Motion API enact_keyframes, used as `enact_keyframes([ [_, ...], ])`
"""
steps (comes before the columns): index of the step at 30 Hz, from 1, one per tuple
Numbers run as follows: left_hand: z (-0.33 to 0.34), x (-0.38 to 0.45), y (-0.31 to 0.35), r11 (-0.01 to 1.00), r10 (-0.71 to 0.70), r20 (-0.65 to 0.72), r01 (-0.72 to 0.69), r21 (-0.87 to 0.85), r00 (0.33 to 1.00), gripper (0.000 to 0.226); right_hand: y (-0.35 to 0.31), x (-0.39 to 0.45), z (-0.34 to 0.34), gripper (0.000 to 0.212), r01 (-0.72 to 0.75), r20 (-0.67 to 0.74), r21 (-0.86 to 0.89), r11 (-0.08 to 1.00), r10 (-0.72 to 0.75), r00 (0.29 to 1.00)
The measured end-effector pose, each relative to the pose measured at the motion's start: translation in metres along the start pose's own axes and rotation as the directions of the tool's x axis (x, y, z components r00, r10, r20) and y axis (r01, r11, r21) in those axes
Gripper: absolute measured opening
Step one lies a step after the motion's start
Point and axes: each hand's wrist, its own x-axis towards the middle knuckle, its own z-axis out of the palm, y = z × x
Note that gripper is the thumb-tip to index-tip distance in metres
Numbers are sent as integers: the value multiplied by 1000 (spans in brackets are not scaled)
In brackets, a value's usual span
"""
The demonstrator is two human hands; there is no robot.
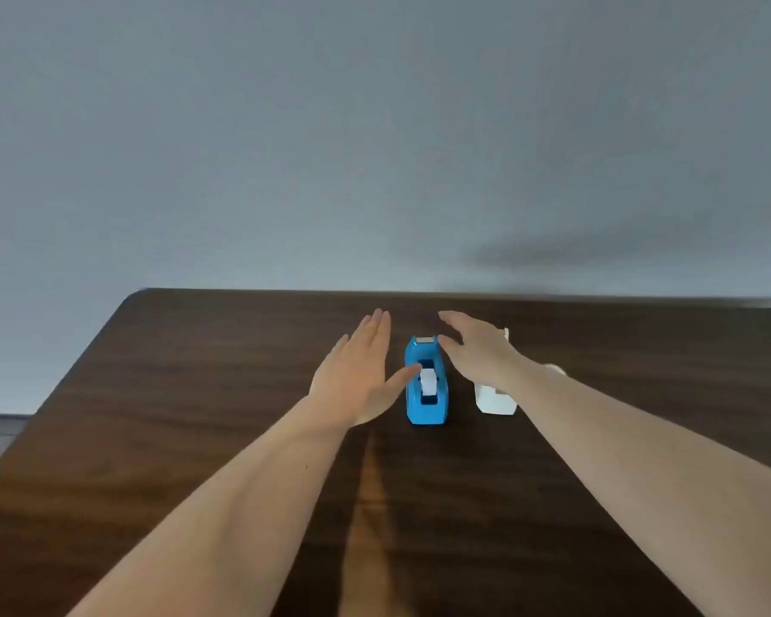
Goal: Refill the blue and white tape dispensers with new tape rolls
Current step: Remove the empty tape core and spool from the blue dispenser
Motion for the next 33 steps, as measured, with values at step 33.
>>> enact_keyframes([
  [33,128,-94,-22,852,8,-339,-184,-489,941,57,38,-86,99,16,17,-423,-197,980,-100,901],
])
